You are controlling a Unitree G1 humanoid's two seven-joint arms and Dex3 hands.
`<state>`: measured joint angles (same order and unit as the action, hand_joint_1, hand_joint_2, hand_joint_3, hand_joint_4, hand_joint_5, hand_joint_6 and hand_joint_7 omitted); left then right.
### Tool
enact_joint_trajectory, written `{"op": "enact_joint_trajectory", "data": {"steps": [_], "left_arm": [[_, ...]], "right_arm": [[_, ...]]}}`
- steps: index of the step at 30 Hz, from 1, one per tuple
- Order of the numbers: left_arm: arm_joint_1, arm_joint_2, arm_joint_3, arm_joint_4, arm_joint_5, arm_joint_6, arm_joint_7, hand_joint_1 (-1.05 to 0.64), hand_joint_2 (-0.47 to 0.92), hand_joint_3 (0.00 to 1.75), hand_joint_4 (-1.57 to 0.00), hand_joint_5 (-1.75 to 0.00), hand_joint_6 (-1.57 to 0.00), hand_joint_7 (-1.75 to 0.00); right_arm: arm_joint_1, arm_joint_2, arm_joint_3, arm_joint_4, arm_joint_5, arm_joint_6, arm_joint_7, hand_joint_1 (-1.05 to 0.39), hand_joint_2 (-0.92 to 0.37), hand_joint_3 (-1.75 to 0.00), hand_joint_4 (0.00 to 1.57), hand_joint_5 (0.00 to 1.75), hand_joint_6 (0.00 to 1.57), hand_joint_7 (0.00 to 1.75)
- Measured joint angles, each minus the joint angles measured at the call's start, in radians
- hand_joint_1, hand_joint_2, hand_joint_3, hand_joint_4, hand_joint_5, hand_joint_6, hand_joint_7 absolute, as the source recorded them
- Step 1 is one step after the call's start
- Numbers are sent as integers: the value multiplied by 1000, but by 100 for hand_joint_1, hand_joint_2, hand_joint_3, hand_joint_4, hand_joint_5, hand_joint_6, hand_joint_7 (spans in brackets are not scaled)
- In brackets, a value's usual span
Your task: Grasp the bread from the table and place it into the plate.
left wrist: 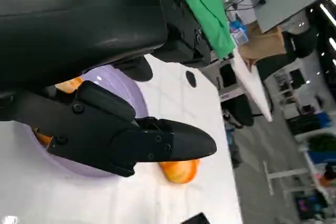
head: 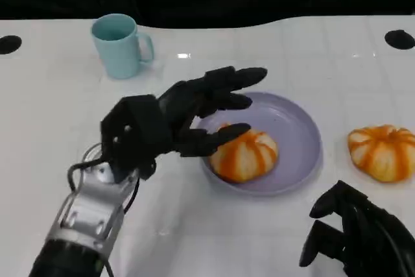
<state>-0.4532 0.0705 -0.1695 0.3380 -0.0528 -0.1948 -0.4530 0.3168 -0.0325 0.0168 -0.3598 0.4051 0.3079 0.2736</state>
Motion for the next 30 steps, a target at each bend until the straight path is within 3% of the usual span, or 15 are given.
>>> {"op": "enact_joint_trajectory", "data": {"steps": [5, 7, 10, 14, 22, 24, 30], "left_arm": [[91, -26, 50, -121, -132, 84, -4, -62, 92, 40, -42, -107, -68, -28], [150, -53, 71, -179, -209, 132, -8, -62, 92, 38, -45, -116, -72, -37], [211, -74, 95, -227, -296, 185, -19, -61, 92, 36, -48, -133, -60, -84], [249, -76, 123, -278, -362, 224, -35, -60, 92, 35, -49, -153, -49, -118], [354, -85, 174, -385, -469, 322, -24, -60, 92, 49, -57, -174, -50, -144], [373, -88, 184, -396, -486, 339, -24, -62, 92, 46, -63, -174, -51, -153], [425, -103, 218, -416, -543, 386, -23, -61, 92, 40, -69, -175, -53, -158]], "right_arm": [[0, -2, 1, -2, 0, 1, -1, -52, -92, -51, 61, 175, 39, 172], [-1, -3, 1, -2, 0, 2, -1, -52, -92, -50, 62, 175, 40, 171], [-2, -2, 0, -2, 2, 9, -1, -52, -92, -49, 62, 175, 40, 171], [-2, -3, 1, -2, 0, 11, -2, -52, -92, -50, 62, 175, 41, 171], [-3, -3, 1, -3, 0, 12, -2, -52, -92, -50, 61, 175, 40, 171], [-3, -3, 1, -3, 0, 12, -2, -53, -92, -49, 61, 175, 40, 171], [-3, -4, 1, -3, 0, 12, -2, -53, -92, -49, 62, 175, 40, 171]]}}
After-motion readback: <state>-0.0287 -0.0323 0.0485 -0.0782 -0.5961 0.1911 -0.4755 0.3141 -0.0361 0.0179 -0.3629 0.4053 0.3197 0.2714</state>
